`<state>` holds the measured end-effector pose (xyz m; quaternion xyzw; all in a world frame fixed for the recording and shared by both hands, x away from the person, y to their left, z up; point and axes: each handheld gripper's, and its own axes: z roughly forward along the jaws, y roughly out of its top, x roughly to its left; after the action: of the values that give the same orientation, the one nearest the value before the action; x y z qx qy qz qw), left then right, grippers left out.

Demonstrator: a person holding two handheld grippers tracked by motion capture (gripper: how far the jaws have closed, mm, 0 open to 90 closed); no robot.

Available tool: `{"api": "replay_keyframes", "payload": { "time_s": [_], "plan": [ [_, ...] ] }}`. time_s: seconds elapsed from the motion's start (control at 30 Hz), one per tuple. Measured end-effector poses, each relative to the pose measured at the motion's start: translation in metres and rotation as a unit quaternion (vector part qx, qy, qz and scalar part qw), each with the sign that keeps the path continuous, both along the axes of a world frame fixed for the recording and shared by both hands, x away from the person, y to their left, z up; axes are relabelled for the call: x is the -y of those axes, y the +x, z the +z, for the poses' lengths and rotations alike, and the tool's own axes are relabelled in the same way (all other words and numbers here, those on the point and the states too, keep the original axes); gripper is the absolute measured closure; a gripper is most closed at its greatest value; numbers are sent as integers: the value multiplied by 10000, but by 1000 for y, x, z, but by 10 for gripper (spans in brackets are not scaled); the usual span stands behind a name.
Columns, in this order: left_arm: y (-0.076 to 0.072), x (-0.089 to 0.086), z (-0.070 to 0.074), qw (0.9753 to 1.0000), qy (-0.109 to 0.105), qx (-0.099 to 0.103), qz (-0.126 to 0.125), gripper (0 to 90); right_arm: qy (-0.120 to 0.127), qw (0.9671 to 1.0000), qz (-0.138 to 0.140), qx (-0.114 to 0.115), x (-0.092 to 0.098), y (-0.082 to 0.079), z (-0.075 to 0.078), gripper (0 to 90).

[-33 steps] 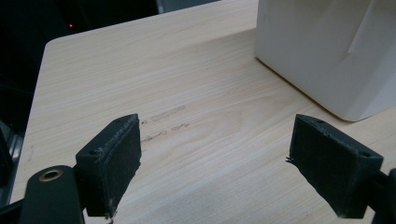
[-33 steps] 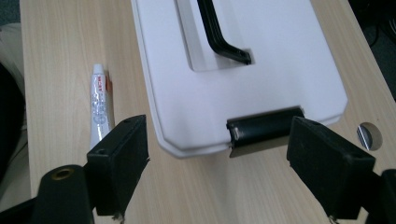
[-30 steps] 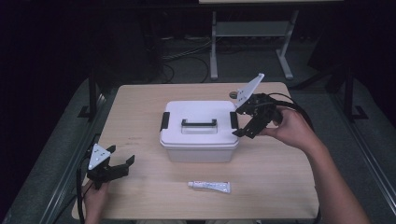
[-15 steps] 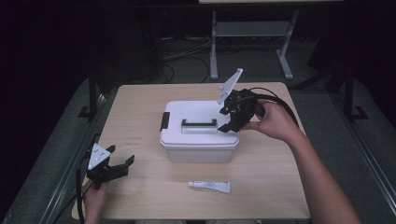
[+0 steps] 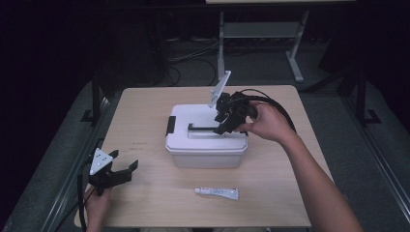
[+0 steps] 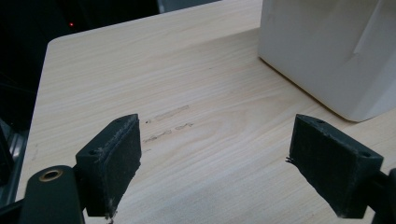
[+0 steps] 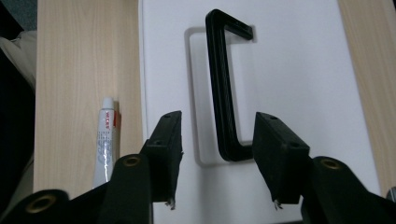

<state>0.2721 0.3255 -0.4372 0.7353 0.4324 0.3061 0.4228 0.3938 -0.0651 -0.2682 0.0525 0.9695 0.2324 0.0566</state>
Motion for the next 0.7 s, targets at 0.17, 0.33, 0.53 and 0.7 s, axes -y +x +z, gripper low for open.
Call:
{"api": "replay_keyframes", "payload": {
  "time_s": [0.17,0.33,0.53,0.7],
  "plan": [
    [1,0,0,10000,-24,-19,1,161,-49,10000,68,-27,-10,3,-4,602],
    [0,-2,0,10000,-31,-33,-6,161,-150,9998,141,-62,-20,6,-11,663],
    [0,-5,1,10000,-77,-22,23,161,-233,9995,209,-19,-28,8,-14,701],
    [1,-7,1,9999,-122,-45,41,161,-411,9989,245,3,-34,12,-18,728]
  ]
}}
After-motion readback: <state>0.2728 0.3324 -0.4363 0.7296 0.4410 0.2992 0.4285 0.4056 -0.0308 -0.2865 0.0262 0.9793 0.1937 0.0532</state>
